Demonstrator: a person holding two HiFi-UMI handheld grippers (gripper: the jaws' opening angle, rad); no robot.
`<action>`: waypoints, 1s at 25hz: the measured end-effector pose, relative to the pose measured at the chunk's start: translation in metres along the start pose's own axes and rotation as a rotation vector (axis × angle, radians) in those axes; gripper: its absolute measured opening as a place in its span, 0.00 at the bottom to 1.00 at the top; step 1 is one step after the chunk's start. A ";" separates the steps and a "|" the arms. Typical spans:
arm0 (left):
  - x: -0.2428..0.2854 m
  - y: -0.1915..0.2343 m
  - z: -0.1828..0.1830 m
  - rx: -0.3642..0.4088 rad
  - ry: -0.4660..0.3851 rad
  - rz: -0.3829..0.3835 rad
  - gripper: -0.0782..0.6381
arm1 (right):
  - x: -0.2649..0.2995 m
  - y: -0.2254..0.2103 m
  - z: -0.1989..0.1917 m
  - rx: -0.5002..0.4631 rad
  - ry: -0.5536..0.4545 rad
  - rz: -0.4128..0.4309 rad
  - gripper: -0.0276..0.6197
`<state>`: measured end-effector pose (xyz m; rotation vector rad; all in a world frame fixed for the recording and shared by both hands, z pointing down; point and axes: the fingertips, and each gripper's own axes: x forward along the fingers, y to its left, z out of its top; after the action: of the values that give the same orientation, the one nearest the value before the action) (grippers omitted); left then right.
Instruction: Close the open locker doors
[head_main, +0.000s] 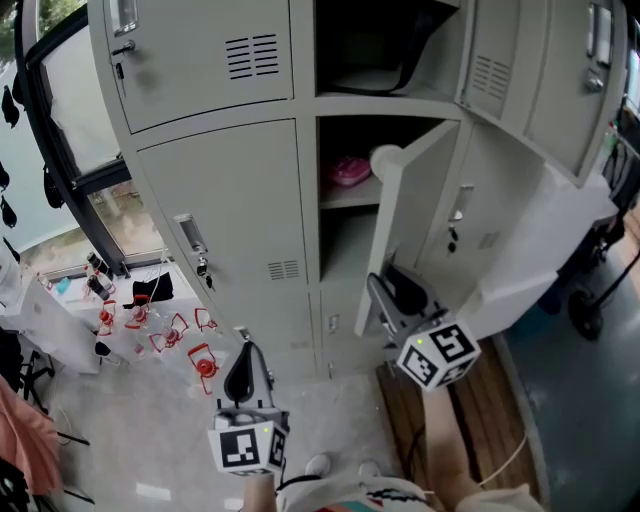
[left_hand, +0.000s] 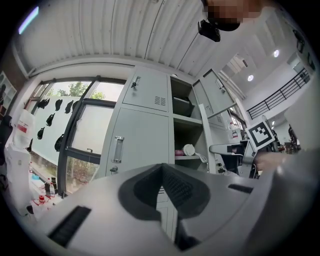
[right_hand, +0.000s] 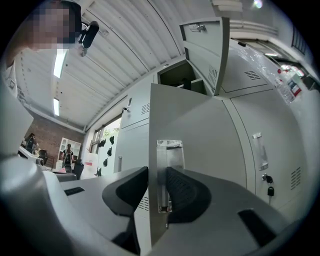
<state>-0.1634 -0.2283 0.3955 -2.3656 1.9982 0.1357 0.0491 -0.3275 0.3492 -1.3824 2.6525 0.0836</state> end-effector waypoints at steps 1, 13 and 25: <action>0.000 0.002 0.000 -0.001 -0.001 0.005 0.12 | 0.003 0.001 0.000 -0.001 0.002 0.002 0.22; 0.003 0.025 -0.004 -0.013 0.000 0.065 0.12 | 0.042 0.005 -0.007 -0.024 0.024 0.021 0.21; 0.007 0.041 -0.010 -0.021 0.014 0.103 0.12 | 0.084 0.005 -0.013 -0.039 0.038 0.029 0.20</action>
<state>-0.2019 -0.2433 0.4056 -2.2821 2.1365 0.1441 -0.0040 -0.3937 0.3490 -1.3705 2.7168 0.1134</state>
